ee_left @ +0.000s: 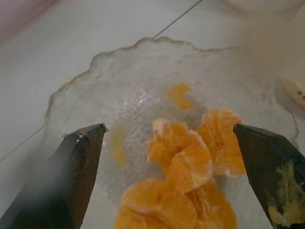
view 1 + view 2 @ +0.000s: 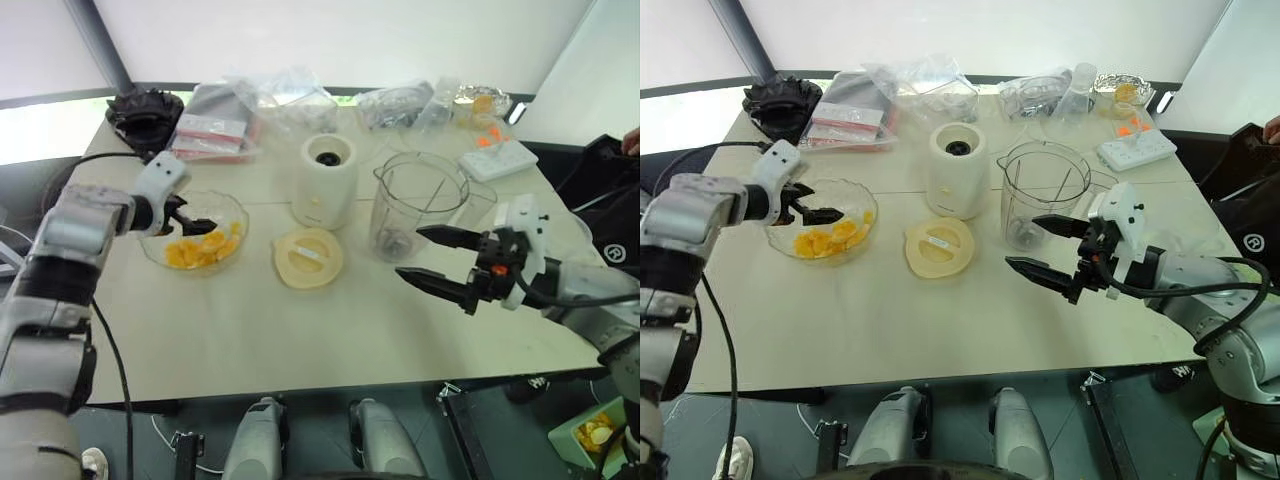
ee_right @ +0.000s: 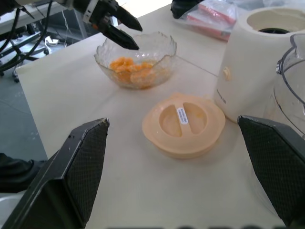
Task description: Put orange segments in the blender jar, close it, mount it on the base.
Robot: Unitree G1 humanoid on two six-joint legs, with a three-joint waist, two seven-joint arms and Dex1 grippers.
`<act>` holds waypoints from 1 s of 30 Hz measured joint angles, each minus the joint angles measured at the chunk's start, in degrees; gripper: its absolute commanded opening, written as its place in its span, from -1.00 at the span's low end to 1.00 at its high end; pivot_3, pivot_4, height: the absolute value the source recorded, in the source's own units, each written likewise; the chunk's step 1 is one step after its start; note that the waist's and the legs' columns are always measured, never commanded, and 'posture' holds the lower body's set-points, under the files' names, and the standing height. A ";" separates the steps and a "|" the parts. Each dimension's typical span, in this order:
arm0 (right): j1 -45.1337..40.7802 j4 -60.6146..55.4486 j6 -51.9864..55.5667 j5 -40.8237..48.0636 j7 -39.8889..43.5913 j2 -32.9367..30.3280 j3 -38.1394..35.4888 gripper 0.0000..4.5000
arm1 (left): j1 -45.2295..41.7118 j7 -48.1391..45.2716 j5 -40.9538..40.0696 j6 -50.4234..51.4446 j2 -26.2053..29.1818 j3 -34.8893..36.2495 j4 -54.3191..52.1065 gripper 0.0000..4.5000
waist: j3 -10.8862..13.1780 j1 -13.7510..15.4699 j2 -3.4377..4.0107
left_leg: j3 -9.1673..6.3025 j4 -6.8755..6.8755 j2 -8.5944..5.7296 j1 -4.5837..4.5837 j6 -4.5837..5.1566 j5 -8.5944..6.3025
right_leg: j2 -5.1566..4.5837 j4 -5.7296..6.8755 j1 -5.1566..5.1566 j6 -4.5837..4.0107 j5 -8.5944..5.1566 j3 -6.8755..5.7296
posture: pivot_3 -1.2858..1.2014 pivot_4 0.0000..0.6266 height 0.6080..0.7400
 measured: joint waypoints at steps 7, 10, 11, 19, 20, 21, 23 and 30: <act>4.15 -3.28 0.00 0.27 -2.47 0.25 -2.19 0.99 | -7.43 -9.77 6.83 -5.80 -5.03 -5.49 16.88 1.00 | 0.01 -0.09 -0.02 | -0.12 0.12 0.07 0.00 0.00 0.00 | 0.15 0.22 -0.03 0.01 0.00 0.00 | 0.03 -0.52 1.00; 6.10 -4.52 -0.11 0.27 -3.66 1.35 -2.85 0.99 | -10.42 -8.53 11.18 -7.80 -7.37 -7.22 25.30 1.00 | 0.01 -0.04 -0.04 | -0.17 0.23 0.07 0.00 0.00 0.00 | 0.16 0.34 -0.02 0.02 -0.01 0.01 | 0.03 -0.52 1.00; 6.53 -4.78 -0.12 0.26 -3.95 1.36 -2.86 0.99 | -10.92 -7.71 12.45 -8.64 -8.06 -7.27 27.85 1.00 | 0.01 -0.09 -0.04 | -0.16 0.28 0.07 0.00 0.00 0.00 | 0.15 0.39 -0.02 0.03 -0.02 0.01 | 0.03 -0.52 1.00; 6.55 -5.42 -0.13 0.30 -4.29 1.31 -2.84 0.99 | -13.92 -3.73 18.11 -12.16 -10.56 -6.98 36.02 1.00 | 0.09 0.01 -0.18 | -0.25 0.69 0.10 -0.04 0.00 0.00 | 0.14 0.72 0.01 0.05 -0.05 0.00 | 0.03 -0.52 1.00; 6.41 -5.40 -0.13 0.30 -4.18 1.27 -2.83 0.99 | -14.00 -3.18 18.39 -12.08 -10.80 -6.83 36.36 1.00 | 0.09 0.01 -0.18 | -0.24 0.70 0.10 -0.04 0.00 0.00 | 0.12 0.73 0.01 0.05 -0.04 0.00 | 0.03 -0.52 1.00; 5.98 -5.36 -0.11 0.31 -3.99 1.25 -2.75 0.99 | -14.04 -2.57 18.49 -12.04 -11.15 -6.72 36.77 1.00 | 0.09 0.00 -0.18 | -0.24 0.73 0.10 -0.04 0.00 0.00 | 0.11 0.73 0.01 0.05 -0.04 0.00 | 0.03 -0.52 1.00; 5.36 -5.31 -0.09 0.33 -3.80 1.18 -2.72 0.99 | -14.03 -2.13 18.65 -11.99 -11.66 -6.43 37.26 1.00 | 0.09 -0.01 -0.18 | -0.24 0.74 0.10 -0.04 0.00 0.00 | 0.10 0.74 0.01 0.05 -0.04 0.00 | 0.03 -0.52 1.00; 3.04 -4.09 0.08 0.24 -2.34 0.16 -2.12 0.99 | -13.86 0.05 19.41 -12.02 -12.79 -4.74 38.30 1.00 | 0.09 0.06 -0.18 | -0.24 0.74 0.09 -0.04 0.00 0.00 | 0.10 0.75 0.02 0.07 -0.03 0.00 | 0.03 -0.52 1.00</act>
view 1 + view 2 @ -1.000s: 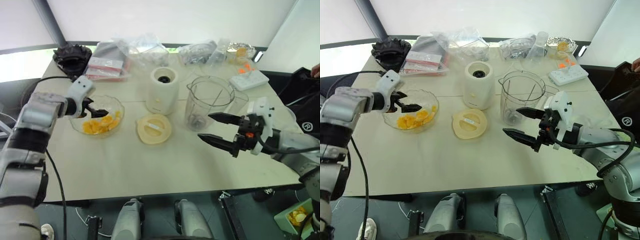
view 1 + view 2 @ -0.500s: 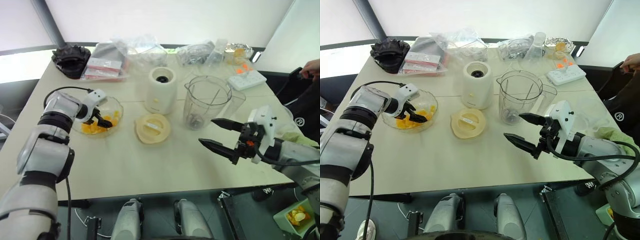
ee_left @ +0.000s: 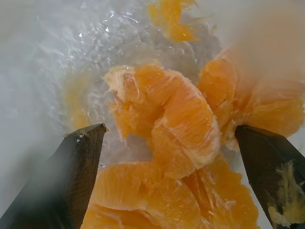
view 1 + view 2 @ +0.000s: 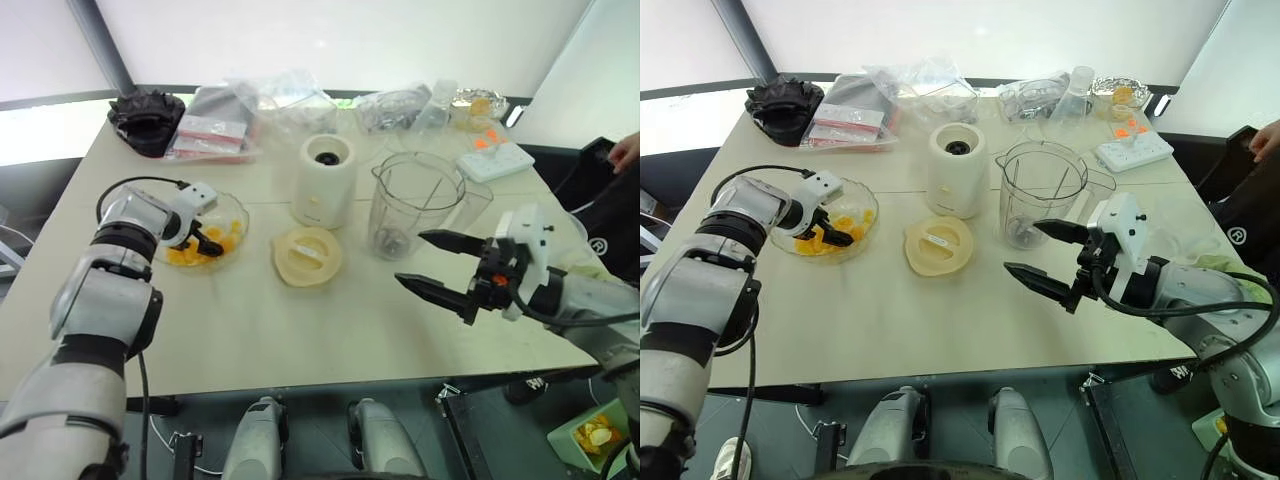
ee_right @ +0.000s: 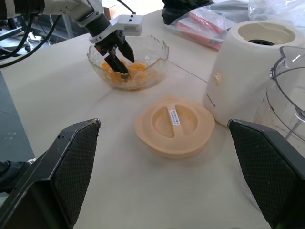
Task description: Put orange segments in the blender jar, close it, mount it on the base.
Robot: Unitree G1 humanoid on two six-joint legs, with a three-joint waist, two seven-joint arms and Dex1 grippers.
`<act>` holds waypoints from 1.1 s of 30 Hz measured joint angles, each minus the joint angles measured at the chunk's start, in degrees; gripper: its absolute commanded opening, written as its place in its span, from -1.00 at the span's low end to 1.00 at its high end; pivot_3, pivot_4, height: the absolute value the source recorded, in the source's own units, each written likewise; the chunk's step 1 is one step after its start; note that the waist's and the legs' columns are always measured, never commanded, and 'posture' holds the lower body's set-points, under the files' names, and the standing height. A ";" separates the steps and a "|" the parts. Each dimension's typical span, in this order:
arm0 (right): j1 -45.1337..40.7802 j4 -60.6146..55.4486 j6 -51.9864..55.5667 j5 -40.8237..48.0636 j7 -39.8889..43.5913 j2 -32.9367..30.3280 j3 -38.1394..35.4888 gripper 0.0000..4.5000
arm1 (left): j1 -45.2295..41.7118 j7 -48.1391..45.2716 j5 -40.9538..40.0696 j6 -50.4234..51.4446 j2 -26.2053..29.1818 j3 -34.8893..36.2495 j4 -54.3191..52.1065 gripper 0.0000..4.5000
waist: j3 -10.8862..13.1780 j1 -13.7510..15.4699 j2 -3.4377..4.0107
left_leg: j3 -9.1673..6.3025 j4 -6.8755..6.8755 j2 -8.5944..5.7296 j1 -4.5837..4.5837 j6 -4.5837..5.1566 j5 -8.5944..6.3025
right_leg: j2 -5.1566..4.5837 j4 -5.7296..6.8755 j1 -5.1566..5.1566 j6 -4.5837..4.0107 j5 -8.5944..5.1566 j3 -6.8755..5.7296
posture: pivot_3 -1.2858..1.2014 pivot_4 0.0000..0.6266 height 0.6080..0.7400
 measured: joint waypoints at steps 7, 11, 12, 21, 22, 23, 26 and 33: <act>-0.53 0.15 -0.01 -0.10 0.37 -0.21 0.30 0.99 | -0.19 3.54 0.30 -0.32 -0.88 1.27 1.25 1.00 | 0.00 -0.05 0.00 | 0.00 0.01 -0.01 0.01 0.00 0.00 | 0.00 0.01 0.02 0.08 0.04 0.00 | 0.03 -0.52 1.00; -0.53 0.15 -0.02 -0.35 0.33 -0.20 0.37 0.99 | -0.32 4.09 0.74 -0.45 -0.90 1.97 1.85 1.00 | 0.00 -0.07 0.00 | 0.00 0.01 -0.01 0.01 0.00 0.00 | 0.01 0.01 0.02 0.10 0.05 0.00 | 0.03 -0.52 1.00; -0.53 0.15 -0.03 -0.52 0.32 -0.20 0.42 0.99 | -0.33 4.21 0.91 -0.52 -0.90 1.98 1.91 1.00 | 0.00 -0.07 0.00 | 0.00 0.01 -0.01 0.01 0.00 0.00 | 0.01 0.01 0.02 0.09 0.05 -0.01 | 0.03 -0.52 1.00; -0.70 0.38 -0.04 -1.39 0.28 -0.20 0.51 0.99 | -0.35 6.26 2.37 -1.79 -2.42 2.06 2.25 1.00 | 0.00 0.04 0.00 | -0.01 0.04 -0.02 0.01 0.00 0.00 | 0.01 0.02 0.04 0.22 0.12 -0.01 | 0.03 -0.52 1.00; -0.70 0.38 -0.04 -1.42 0.22 -0.20 0.51 0.99 | -0.35 6.50 2.59 -2.09 -2.69 2.07 2.30 1.00 | 0.00 0.04 0.00 | -0.01 0.04 -0.02 0.02 0.00 0.00 | 0.01 0.02 0.05 0.23 0.13 -0.01 | 0.03 -0.52 1.00; -0.68 0.38 -0.04 -1.43 0.10 -0.20 0.51 0.99 | -0.34 6.90 2.73 -2.43 -3.01 2.07 2.40 1.00 | 0.00 0.04 0.00 | -0.01 0.04 -0.02 0.02 0.00 0.00 | 0.01 0.02 0.05 0.23 0.13 -0.01 | 0.03 -0.52 1.00; -0.56 0.33 -0.03 -1.44 -0.31 -0.19 0.51 0.99 | -0.31 7.63 2.91 -2.60 -3.71 2.09 2.86 1.00 | 0.00 0.02 0.00 | -0.01 0.05 -0.02 0.02 0.00 0.00 | 0.01 0.02 0.05 0.25 0.14 0.00 | 0.03 -0.52 1.00; 0.25 -0.14 -0.03 -1.43 -1.24 -0.18 0.51 0.99 | -0.13 8.81 3.52 -2.86 -4.26 2.70 3.41 1.00 | -0.01 0.06 0.00 | -0.01 0.08 -0.03 0.04 0.00 0.00 | 0.01 0.03 0.08 0.29 0.17 0.00 | 0.03 -0.52 1.00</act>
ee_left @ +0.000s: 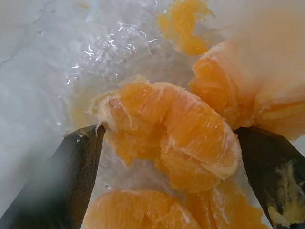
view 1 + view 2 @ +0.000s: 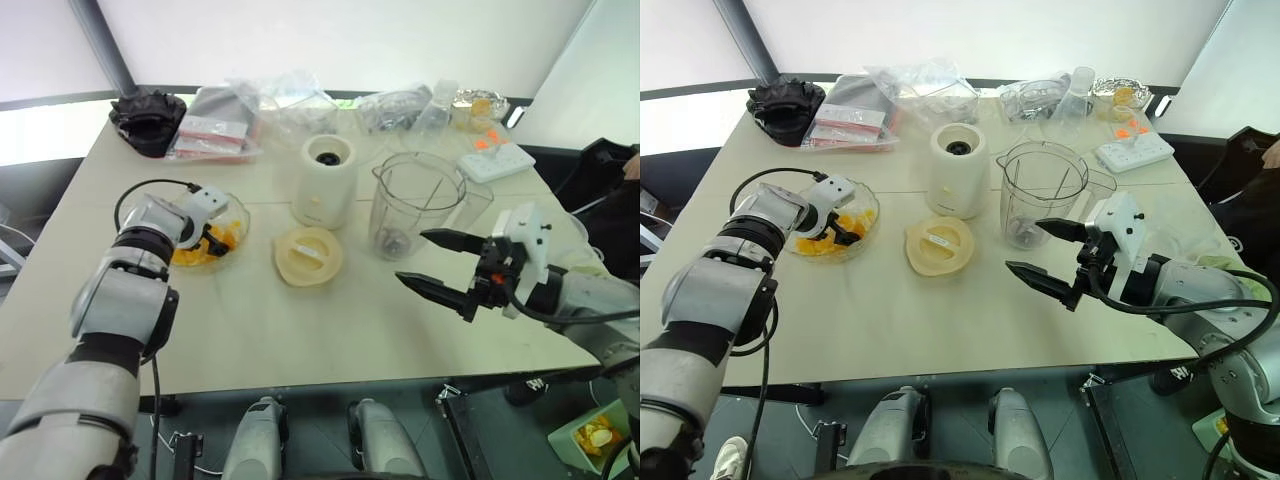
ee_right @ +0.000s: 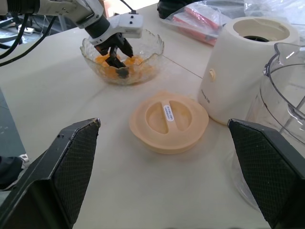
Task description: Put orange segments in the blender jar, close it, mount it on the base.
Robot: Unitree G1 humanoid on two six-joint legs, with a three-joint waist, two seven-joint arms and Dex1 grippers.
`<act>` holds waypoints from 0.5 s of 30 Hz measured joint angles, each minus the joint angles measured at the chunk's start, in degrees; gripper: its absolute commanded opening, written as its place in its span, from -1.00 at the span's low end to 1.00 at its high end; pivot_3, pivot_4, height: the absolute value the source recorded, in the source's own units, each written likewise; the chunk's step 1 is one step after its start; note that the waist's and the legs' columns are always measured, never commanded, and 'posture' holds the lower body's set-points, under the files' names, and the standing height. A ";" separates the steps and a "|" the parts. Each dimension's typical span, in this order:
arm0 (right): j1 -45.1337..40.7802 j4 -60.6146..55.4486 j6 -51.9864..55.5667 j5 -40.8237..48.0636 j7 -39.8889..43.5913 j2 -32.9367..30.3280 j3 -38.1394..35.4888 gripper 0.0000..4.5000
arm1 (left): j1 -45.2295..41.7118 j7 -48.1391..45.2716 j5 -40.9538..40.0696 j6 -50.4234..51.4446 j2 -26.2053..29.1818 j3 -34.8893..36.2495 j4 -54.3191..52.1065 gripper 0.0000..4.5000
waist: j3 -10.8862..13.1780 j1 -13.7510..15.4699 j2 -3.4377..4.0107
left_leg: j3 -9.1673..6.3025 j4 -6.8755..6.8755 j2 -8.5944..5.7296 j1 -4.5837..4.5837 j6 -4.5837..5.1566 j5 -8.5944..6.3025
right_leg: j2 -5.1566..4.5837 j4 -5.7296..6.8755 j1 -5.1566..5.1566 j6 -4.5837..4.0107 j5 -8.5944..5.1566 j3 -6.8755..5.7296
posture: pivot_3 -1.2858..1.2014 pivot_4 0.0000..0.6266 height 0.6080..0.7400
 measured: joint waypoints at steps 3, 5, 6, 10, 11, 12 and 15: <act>0.05 -0.01 0.00 -0.08 -0.30 0.00 0.00 0.99 | 0.19 0.10 0.19 -0.36 -0.01 0.42 0.00 1.00 | -0.01 0.00 0.01 | 0.00 0.00 0.00 0.02 0.00 0.00 | 0.00 0.00 0.02 0.00 0.00 0.00 | 0.03 -0.52 1.00; 0.05 -0.01 0.00 -0.34 -0.42 0.00 0.00 1.00 | 0.25 0.15 0.38 -0.74 -0.01 0.44 0.00 0.77 | -0.02 0.00 0.01 | -0.01 0.01 0.00 0.02 0.00 0.00 | 0.00 0.00 0.02 0.00 0.00 0.00 | 0.03 -0.52 1.00; 0.05 -0.01 0.00 -0.40 -0.44 0.00 0.00 1.00 | 0.34 0.16 0.38 -0.77 -0.10 0.48 0.00 0.63 | -0.02 -0.01 0.01 | 0.00 0.01 0.00 0.02 0.00 0.00 | 0.00 0.00 0.02 0.00 0.00 0.00 | 0.03 -0.52 1.00; 0.04 -0.01 0.00 -0.84 -0.47 0.03 0.00 1.00 | 0.57 0.15 0.44 -0.82 -0.58 0.88 0.01 -0.25 | -0.02 -0.10 0.00 | -0.01 0.01 0.00 0.02 0.00 0.00 | 0.01 0.01 0.02 0.01 0.00 0.00 | 0.03 -0.52 1.00; 0.03 0.00 0.00 -0.92 -0.47 0.04 0.00 1.00 | 0.69 0.14 0.45 -0.84 -0.58 0.99 0.01 -0.49 | -0.02 -0.10 0.01 | -0.01 0.01 0.00 0.02 0.00 0.00 | 0.02 0.01 0.02 0.01 0.01 0.00 | 0.03 -0.52 1.00; 0.02 0.00 -0.01 -0.96 -0.47 0.06 0.01 1.00 | 0.79 0.22 0.52 -0.83 -0.58 1.02 0.01 -0.67 | -0.02 -0.12 0.01 | -0.02 0.01 0.00 0.02 0.00 0.00 | 0.02 0.02 0.02 0.01 0.01 0.00 | 0.03 -0.52 1.00; 0.01 0.00 -0.01 -1.07 -0.47 0.07 0.03 1.00 | 0.88 0.34 0.63 -0.91 -0.47 1.39 0.01 -0.98 | -0.02 -0.15 0.01 | -0.02 0.01 0.00 0.03 0.00 0.00 | 0.03 0.03 0.02 0.01 0.01 0.00 | 0.03 -0.52 1.00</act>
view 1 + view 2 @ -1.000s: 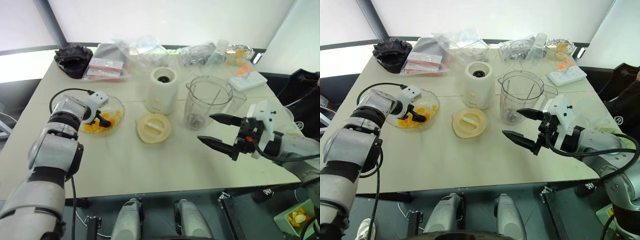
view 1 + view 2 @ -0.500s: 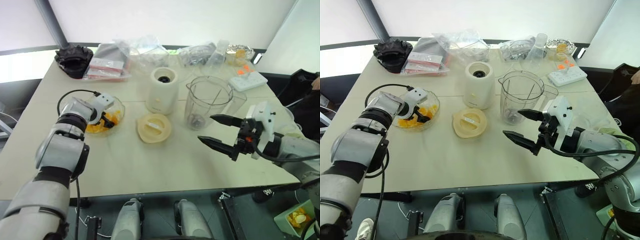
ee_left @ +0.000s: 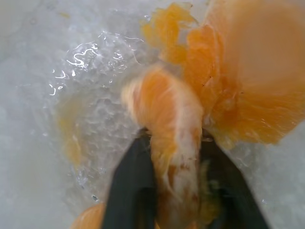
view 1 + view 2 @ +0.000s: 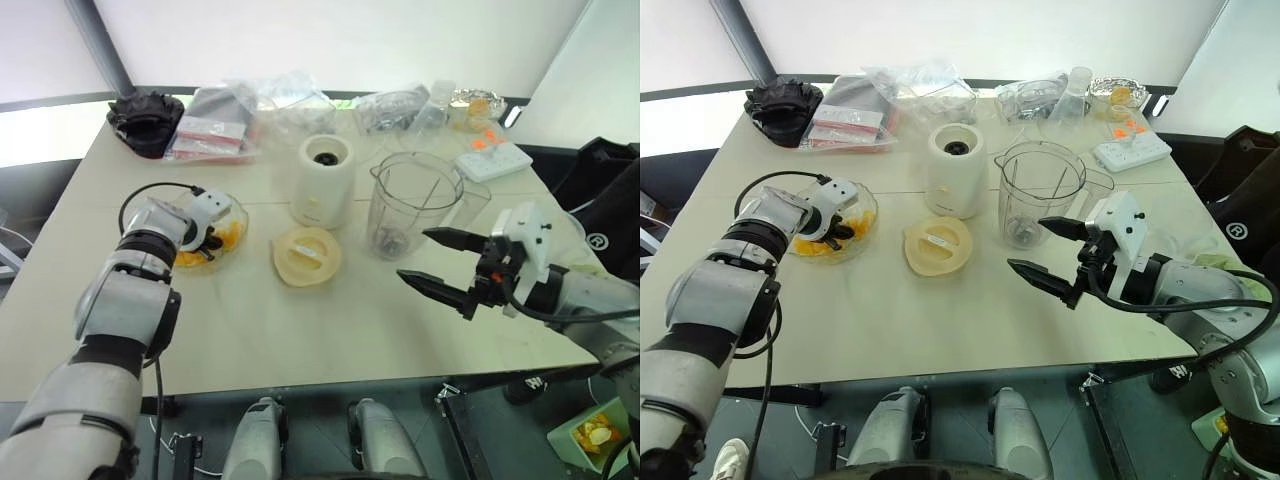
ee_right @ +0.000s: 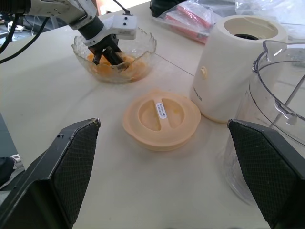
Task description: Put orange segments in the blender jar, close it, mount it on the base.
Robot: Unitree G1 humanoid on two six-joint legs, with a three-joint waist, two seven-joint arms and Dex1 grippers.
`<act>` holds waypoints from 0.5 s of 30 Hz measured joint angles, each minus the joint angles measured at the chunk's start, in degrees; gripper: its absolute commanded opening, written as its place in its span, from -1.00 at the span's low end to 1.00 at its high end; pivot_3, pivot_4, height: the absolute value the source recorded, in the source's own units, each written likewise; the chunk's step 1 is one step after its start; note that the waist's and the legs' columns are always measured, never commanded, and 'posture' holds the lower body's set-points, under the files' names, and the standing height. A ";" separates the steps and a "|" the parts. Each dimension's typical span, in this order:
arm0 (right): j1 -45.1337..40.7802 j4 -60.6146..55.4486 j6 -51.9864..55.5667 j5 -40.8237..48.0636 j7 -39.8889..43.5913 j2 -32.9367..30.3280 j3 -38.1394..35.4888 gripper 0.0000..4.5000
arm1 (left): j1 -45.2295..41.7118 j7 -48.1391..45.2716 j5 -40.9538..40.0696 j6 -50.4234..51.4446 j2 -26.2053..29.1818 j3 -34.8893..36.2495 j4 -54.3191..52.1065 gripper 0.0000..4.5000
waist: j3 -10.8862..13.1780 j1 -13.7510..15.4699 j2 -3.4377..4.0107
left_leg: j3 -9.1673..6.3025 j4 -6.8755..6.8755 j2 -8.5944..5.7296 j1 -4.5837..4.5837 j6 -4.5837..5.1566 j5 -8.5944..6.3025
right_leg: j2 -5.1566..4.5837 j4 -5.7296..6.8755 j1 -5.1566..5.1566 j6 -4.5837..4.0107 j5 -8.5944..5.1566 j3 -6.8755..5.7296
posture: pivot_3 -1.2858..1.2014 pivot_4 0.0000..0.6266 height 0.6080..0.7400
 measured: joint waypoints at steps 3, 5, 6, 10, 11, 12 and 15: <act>0.00 0.00 0.00 -0.03 0.00 0.00 0.00 1.00 | 0.00 -0.13 0.28 -0.04 0.01 0.07 0.00 -0.98 | 0.00 0.01 0.00 | 0.01 0.00 0.00 0.00 0.00 0.00 | 0.00 0.00 0.00 0.01 0.00 0.00 | 0.03 -0.52 1.00; 0.00 0.00 0.00 -0.14 0.01 0.00 0.00 1.00 | 0.01 -0.09 0.37 -0.05 0.01 0.10 0.00 -0.98 | 0.00 0.01 0.00 | 0.01 0.00 0.00 0.00 0.00 0.00 | 0.00 0.00 0.00 0.01 0.01 0.00 | 0.03 -0.52 1.00; 0.00 0.00 0.00 -0.24 0.01 0.00 0.00 1.00 | 0.01 -0.07 0.40 -0.05 0.01 0.12 0.00 -0.98 | 0.00 0.01 0.00 | 0.01 0.00 0.00 0.00 0.00 0.00 | 0.00 0.00 0.00 0.01 0.01 0.00 | 0.03 -0.52 1.00; -0.05 0.00 0.00 -0.40 0.02 0.00 0.01 1.00 | 0.05 -0.02 0.33 0.05 0.20 0.54 0.00 -0.98 | 0.00 -0.04 0.00 | 0.01 0.00 0.00 0.00 0.00 0.00 | 0.00 0.00 0.00 0.02 0.01 0.00 | 0.03 -0.52 1.00; -0.05 0.01 0.00 -0.44 0.03 0.00 0.01 1.00 | 0.10 0.00 0.32 0.09 0.46 0.59 0.01 -0.98 | 0.00 -0.05 0.00 | 0.01 0.00 0.00 0.00 0.00 0.00 | 0.00 0.00 0.00 0.02 0.01 0.00 | 0.03 -0.52 1.00; -0.16 0.02 0.00 -0.49 0.03 0.01 0.10 1.00 | 0.10 0.05 -0.14 0.40 0.65 1.35 0.04 -0.98 | 0.00 -0.04 0.00 | 0.00 0.00 0.00 -0.01 0.00 0.00 | 0.00 0.00 0.00 0.03 0.01 0.00 | 0.03 -0.52 1.00; -0.50 0.09 -0.08 -1.06 0.02 0.25 1.14 1.00 | -0.86 0.19 -3.46 3.42 2.97 5.86 0.10 -0.98 | 0.06 -0.16 -0.10 | -0.03 0.00 0.02 -0.01 0.00 0.00 | 0.04 0.02 -0.02 0.04 0.02 -0.01 | 0.03 -0.52 1.00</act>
